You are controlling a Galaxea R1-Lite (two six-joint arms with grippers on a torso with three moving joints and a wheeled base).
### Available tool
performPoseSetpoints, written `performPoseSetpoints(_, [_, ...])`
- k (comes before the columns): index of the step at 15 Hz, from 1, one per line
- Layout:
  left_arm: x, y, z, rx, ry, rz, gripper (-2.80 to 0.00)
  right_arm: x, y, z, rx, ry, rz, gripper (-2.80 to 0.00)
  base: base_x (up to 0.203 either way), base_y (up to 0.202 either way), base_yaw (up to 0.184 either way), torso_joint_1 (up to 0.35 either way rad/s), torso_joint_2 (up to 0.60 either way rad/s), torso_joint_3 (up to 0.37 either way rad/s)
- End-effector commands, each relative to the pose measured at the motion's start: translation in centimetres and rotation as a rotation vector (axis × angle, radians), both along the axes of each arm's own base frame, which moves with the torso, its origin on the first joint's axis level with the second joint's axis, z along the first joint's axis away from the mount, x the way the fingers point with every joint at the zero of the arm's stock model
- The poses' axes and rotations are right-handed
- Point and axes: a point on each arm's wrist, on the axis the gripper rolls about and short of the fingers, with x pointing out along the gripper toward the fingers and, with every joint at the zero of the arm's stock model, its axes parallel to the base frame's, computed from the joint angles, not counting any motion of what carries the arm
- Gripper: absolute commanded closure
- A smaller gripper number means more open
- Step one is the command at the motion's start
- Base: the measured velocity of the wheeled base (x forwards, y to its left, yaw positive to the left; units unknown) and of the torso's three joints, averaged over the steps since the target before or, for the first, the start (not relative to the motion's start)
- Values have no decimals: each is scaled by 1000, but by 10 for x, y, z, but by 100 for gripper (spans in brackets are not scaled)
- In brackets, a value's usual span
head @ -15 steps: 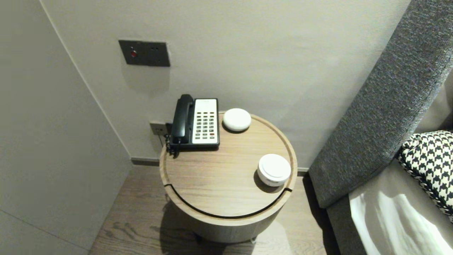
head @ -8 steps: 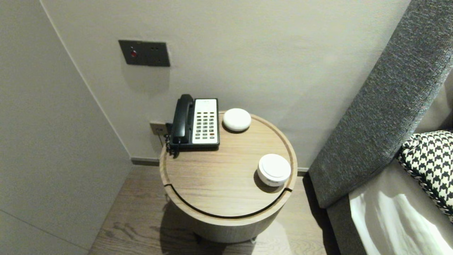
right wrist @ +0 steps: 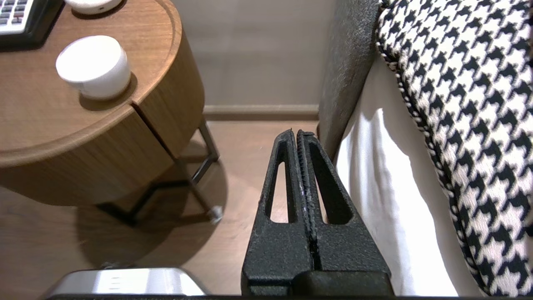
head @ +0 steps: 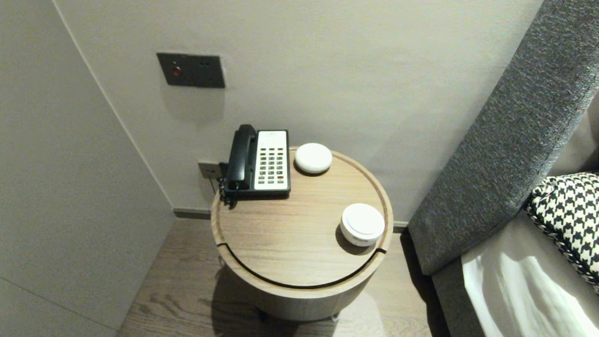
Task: Open the nightstand drawer
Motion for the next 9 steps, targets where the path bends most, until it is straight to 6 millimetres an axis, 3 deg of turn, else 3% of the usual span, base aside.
performPoseSetpoints(1, [0, 0, 0, 0, -1, 1, 0, 46, 0, 33, 47, 165, -4, 0, 0, 0, 0, 0, 0, 0])
performPoseSetpoints(6, [0, 0, 0, -1, -1, 1, 0, 163, 6, 85, 177, 374, 6, 0, 0, 0, 0, 0, 0, 0])
performPoseSetpoints(9, [0, 0, 0, 0, -1, 1, 0, 211, 30, 123, 285, 420, 79, 0, 0, 0, 0, 0, 0, 0])
